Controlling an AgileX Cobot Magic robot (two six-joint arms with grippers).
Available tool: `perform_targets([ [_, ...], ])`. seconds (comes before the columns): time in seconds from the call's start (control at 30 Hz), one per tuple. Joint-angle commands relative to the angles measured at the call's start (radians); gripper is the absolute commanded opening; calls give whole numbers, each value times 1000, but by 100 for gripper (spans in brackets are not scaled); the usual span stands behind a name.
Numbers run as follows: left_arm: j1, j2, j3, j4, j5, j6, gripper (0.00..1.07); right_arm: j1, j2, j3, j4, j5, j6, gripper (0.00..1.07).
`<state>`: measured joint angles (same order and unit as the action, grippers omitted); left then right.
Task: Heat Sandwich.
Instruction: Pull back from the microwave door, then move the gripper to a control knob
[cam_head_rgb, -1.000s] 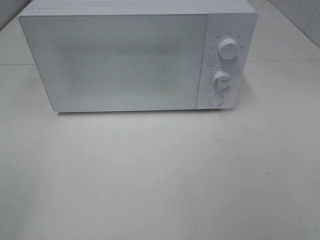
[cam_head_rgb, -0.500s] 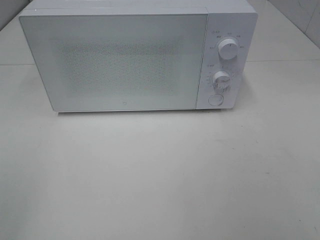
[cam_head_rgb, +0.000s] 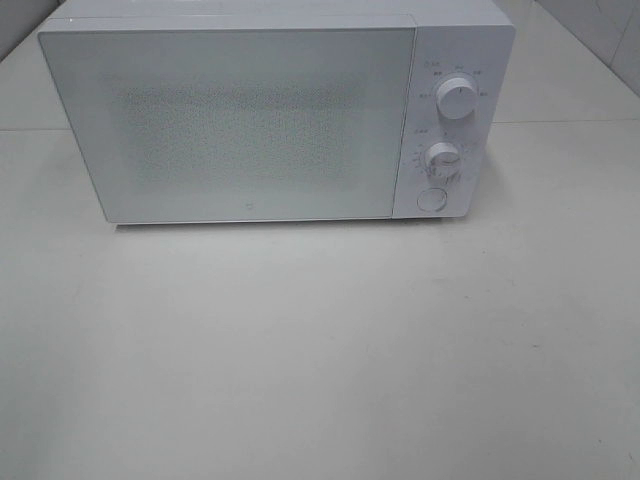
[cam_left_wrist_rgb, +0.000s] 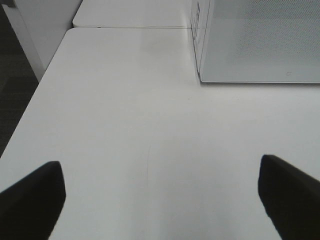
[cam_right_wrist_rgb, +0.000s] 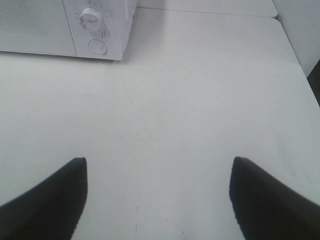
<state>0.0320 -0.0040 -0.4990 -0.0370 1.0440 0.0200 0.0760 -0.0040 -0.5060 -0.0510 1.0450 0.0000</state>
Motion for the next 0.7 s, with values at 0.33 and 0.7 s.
perform_targets([
  [0.33, 5, -27, 4, -1, -9, 0, 98, -6, 127, -54, 37, -123, 10, 76],
  [0.7, 5, -27, 4, -1, -9, 0, 98, -6, 309, -54, 37, -300, 10, 76],
])
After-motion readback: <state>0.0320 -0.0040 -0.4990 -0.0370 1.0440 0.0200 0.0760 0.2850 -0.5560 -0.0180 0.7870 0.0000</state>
